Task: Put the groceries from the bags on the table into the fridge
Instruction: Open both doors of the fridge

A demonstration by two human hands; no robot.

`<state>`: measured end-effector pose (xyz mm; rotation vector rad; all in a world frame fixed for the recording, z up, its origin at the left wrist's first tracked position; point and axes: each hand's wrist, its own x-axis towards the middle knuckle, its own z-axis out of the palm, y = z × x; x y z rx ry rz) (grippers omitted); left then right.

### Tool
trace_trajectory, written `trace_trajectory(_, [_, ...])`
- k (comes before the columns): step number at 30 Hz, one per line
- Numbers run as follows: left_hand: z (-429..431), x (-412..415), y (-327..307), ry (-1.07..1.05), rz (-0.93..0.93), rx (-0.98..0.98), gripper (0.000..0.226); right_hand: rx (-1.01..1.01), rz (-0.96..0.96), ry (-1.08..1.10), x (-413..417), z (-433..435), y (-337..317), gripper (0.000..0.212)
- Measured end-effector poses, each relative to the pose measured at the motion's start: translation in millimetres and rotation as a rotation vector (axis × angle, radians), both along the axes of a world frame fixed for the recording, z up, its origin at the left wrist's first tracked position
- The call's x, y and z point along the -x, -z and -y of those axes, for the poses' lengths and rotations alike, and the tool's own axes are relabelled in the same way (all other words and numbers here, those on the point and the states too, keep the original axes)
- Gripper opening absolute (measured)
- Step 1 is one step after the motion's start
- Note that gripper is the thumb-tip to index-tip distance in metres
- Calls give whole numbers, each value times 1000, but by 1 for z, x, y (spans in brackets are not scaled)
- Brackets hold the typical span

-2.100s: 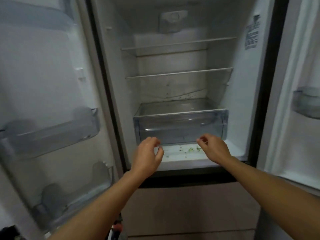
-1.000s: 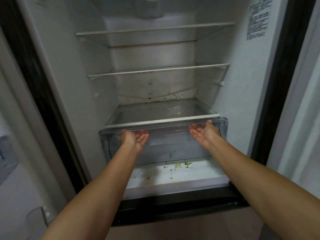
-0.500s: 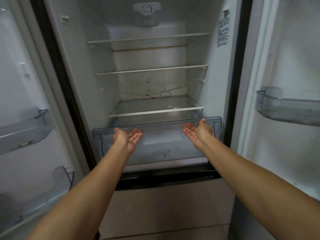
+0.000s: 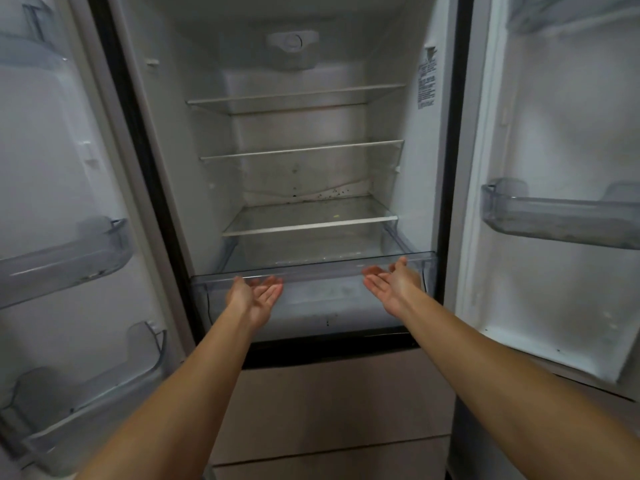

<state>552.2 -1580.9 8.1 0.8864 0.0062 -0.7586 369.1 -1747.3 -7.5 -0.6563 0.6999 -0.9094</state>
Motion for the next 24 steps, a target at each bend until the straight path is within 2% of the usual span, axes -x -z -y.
trace_trajectory(4, [-5, 1, 6, 30, 13, 7, 41, 25, -14, 26, -1, -5, 3, 39])
trace_trajectory(6, [-9, 4, 14, 61, 114, -110, 37, 78, -113, 36, -5, -10, 9, 41])
trace_trajectory(8, [-19, 8, 28, 113, 294, -306, 29, 194, -314, 20, -10, -19, 24, 41])
trace_trajectory(11, [-43, 13, 57, 261, 638, -563, 18, 489, -653, -62, -19, -37, 56, 32])
trace_trajectory(13, [-70, 16, 83, 363, 848, -691, 17, 787, -856, -121, -22, -53, 74, 21])
trace_trajectory(15, [-104, 17, 110, 429, 1052, -852, 16, 1090, -1061, -208, -25, -75, 86, 21])
trace_trajectory(17, [-147, 19, 132, 452, 1240, -1100, 16, 1337, -1187, -327, -31, -99, 93, 22])
trace_trajectory(20, [-217, 31, 157, 415, 1317, -1416, 24, 1628, -1220, -526, -50, -139, 106, 26])
trace_trajectory(24, [-315, 64, 184, 329, 1190, -1714, 27, 1910, -1087, -746, -70, -213, 135, 28])
